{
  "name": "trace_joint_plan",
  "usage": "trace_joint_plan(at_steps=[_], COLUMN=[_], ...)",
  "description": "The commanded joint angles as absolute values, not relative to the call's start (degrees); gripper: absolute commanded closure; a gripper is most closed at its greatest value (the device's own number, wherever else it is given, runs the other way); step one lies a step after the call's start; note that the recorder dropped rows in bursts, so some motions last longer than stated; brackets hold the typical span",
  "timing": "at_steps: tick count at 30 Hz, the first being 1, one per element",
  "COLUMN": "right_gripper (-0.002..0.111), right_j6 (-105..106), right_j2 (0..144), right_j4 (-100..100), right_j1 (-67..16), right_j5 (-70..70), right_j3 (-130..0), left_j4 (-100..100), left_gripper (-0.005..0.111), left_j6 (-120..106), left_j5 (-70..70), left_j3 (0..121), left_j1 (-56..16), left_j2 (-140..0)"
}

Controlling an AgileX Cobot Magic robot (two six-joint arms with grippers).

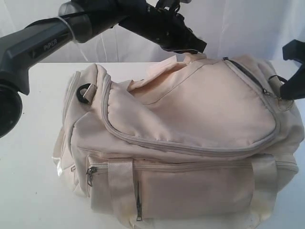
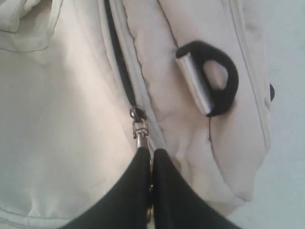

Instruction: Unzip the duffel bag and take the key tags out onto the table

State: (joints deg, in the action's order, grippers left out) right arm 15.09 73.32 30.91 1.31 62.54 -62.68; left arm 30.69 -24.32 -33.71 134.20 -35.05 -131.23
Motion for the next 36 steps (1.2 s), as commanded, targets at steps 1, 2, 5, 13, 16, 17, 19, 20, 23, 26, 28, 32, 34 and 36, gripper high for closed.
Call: trace_joint_plan(at_steps=[1,2,5,13,16,17,19,20,23,26,28,32,34,36], right_gripper=[0.108,0.108,0.108,0.108,0.108,0.108,0.108,0.108,0.108,0.108,0.108,0.108,0.108,0.108], right_j6=[14.9,14.9,14.9,14.1,13.3,13.2,12.7,12.6,12.8,14.6,17.0,21.7,23.4,25.1], right_j2=[68.5,67.3,63.6,55.9,53.3,52.6,51.2,50.7,49.5,49.3,49.3,49.3,49.3,49.3], right_j4=[30.1,30.1,30.1,30.1,30.1,30.1,30.3,30.6,33.4,37.0,40.6,46.9,48.7,51.1], right_j1=[1.7,1.7,1.7,1.7,1.7,1.7,1.7,1.7,1.7,1.7,1.7,1.7,1.7,1.7], right_j5=[63.2,63.2,63.0,61.8,61.8,61.8,61.8,61.8,62.0,62.0,62.0,62.0,62.0,62.0], right_j3=[-58.0,-56.8,-53.4,-45.5,-43.4,-42.8,-41.4,-40.7,-38.6,-36.4,-34.7,-30.9,-29.4,-27.8], left_j4=[30.8,30.8,30.8,30.8,30.8,30.8,30.8,30.8,30.8,30.8,30.8,30.8,30.8,30.8], left_gripper=[0.107,0.107,0.107,0.107,0.107,0.107,0.107,0.107,0.107,0.107,0.107,0.107,0.107,0.107], left_j6=[-24.0,-24.0,-24.0,-24.0,-24.0,-24.2,-24.2,-24.2,-24.2,-24.2,-24.2,-24.2,-24.2,-24.2], left_j5=[-34.2,-34.2,-34.2,-34.2,-34.2,-34.2,-34.2,-34.2,-34.4,-34.4,-34.4,-34.6,-34.6,-34.6], left_j3=[134.6,134.6,134.6,134.6,134.6,134.6,134.6,134.6,134.6,134.6,134.6,134.6,134.6,134.6], left_j1=[-34.3,-34.3,-34.3,-34.3,-34.3,-34.3,-34.3,-34.3,-34.3,-34.3,-34.3,-34.3,-34.3,-34.3], left_j2=[-130.7,-130.7,-130.7,-130.7,-130.7,-130.7,-130.7,-130.7,-130.7,-130.7,-130.7,-130.7,-130.7,-130.7])
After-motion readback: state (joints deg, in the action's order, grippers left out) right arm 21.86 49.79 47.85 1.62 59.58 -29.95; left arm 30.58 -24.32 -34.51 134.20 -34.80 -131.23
